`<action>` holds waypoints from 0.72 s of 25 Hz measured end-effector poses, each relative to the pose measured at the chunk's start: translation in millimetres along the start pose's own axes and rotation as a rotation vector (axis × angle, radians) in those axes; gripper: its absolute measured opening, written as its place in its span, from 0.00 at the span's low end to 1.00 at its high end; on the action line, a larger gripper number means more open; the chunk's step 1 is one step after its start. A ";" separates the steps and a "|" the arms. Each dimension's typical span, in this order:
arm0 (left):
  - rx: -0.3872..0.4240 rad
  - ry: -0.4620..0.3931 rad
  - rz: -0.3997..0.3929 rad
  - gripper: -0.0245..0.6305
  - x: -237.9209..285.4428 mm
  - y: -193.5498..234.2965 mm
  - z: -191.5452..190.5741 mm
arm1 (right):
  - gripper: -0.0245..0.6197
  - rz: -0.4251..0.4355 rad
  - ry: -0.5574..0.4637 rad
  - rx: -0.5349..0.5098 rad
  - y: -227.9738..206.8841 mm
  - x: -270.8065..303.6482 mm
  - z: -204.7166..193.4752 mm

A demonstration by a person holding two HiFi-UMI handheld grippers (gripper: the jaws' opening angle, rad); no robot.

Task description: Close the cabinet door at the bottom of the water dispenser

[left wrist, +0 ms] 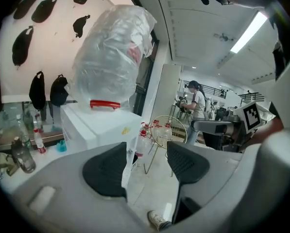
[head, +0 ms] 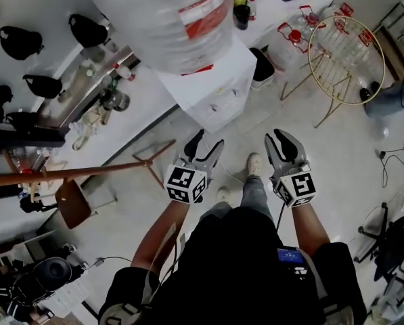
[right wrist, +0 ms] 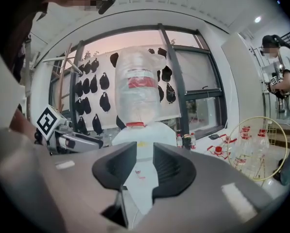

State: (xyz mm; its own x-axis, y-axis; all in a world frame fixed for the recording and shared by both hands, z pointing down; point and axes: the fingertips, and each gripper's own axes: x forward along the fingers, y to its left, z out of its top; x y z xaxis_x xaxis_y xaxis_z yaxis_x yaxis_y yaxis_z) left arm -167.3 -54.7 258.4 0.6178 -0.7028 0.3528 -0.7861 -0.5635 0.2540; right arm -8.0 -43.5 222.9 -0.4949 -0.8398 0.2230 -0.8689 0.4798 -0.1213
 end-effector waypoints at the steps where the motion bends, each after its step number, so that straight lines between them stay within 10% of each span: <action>1: 0.000 -0.007 0.005 0.44 -9.2 3.0 5.7 | 0.21 0.001 -0.004 0.007 5.2 -1.0 6.2; 18: 0.066 -0.165 0.093 0.32 -113.2 7.6 82.7 | 0.05 0.047 -0.100 -0.087 71.5 -28.9 78.9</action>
State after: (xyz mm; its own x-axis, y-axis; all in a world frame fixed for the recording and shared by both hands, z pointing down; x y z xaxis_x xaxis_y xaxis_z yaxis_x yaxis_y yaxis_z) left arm -241.6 -15.3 145.9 0.5418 -0.8116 0.2187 -0.8402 -0.5163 0.1657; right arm -56.2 -4.9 131.4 -0.5370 -0.8349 0.1211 -0.8431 0.5359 -0.0441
